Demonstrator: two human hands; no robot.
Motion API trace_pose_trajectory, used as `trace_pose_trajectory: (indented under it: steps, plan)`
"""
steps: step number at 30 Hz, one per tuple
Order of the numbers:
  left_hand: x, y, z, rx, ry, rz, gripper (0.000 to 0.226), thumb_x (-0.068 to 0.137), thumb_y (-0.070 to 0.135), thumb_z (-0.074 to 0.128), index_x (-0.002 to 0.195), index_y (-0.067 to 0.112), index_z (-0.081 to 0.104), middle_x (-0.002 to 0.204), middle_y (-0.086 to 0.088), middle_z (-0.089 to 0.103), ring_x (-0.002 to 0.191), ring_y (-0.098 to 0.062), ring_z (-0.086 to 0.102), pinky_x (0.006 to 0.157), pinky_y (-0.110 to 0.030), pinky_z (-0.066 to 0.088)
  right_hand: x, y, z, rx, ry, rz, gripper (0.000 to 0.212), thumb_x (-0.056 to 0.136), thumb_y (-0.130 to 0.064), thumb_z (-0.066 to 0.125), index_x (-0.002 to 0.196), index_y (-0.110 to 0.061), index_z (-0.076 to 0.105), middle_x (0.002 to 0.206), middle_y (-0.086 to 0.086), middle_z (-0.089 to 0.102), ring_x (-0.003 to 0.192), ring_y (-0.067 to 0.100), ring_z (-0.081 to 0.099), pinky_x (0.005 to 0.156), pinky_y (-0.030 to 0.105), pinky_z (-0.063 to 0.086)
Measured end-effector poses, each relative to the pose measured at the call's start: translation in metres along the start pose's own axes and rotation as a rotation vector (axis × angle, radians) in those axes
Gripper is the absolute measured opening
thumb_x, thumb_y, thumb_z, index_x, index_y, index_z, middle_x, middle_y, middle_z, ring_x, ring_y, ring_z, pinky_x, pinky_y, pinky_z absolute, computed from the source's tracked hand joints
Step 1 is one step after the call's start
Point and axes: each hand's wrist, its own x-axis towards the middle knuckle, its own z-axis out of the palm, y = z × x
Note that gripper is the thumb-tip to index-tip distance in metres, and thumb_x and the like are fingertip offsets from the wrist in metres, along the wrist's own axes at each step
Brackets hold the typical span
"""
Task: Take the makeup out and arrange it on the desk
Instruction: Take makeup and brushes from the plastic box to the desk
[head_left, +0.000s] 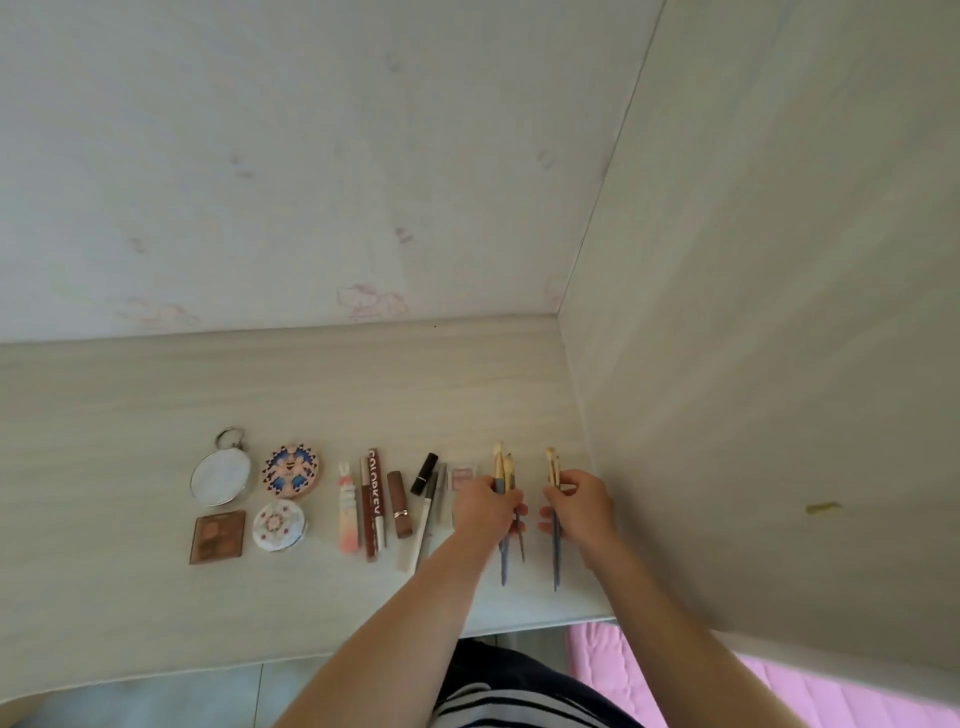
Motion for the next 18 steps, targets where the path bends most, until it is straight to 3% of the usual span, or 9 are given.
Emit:
trace_pose_trajectory:
  steps: [7, 11, 14, 18]
  plan:
    - [0.011, 0.006, 0.008, 0.163, 0.040, 0.036, 0.011, 0.090, 0.021, 0.062, 0.080, 0.017, 0.060, 0.074, -0.001, 0.071, 0.063, -0.020, 0.070, 0.069, -0.040, 0.060, 0.026, 0.001, 0.008, -0.173, 0.070, -0.066, 0.008, 0.084, -0.010, 0.064, 0.091, -0.009, 0.069, 0.080, 0.010, 0.071, 0.073, 0.029, 0.068, 0.071, 0.041, 0.058]
    - [0.028, -0.007, 0.011, 0.193, 0.084, 0.019, 0.019, 0.089, 0.021, 0.061, 0.073, 0.010, 0.060, 0.073, -0.008, 0.068, 0.069, -0.028, 0.069, 0.072, -0.045, 0.059, 0.037, 0.007, 0.009, -0.209, 0.083, -0.090, 0.008, 0.082, -0.009, 0.065, 0.089, -0.008, 0.070, 0.085, 0.013, 0.072, 0.079, 0.031, 0.068, 0.073, 0.040, 0.056]
    - [0.051, -0.026, 0.014, 0.185, 0.098, -0.006, 0.013, 0.084, 0.016, 0.059, 0.072, 0.011, 0.062, 0.077, -0.015, 0.069, 0.075, -0.033, 0.069, 0.071, -0.047, 0.059, 0.043, 0.014, 0.011, -0.244, 0.088, -0.093, 0.014, 0.080, -0.005, 0.065, 0.092, -0.007, 0.071, 0.091, 0.014, 0.072, 0.086, 0.031, 0.068, 0.079, 0.041, 0.055]
    - [0.072, -0.043, 0.021, 0.188, 0.088, -0.003, 0.009, 0.078, 0.017, 0.053, 0.073, 0.011, 0.058, 0.081, -0.019, 0.069, 0.079, -0.038, 0.069, 0.070, -0.050, 0.059, 0.047, 0.022, 0.012, -0.243, 0.087, -0.063, 0.014, 0.082, -0.005, 0.062, 0.091, -0.012, 0.070, 0.091, 0.011, 0.071, 0.084, 0.031, 0.068, 0.077, 0.045, 0.057]
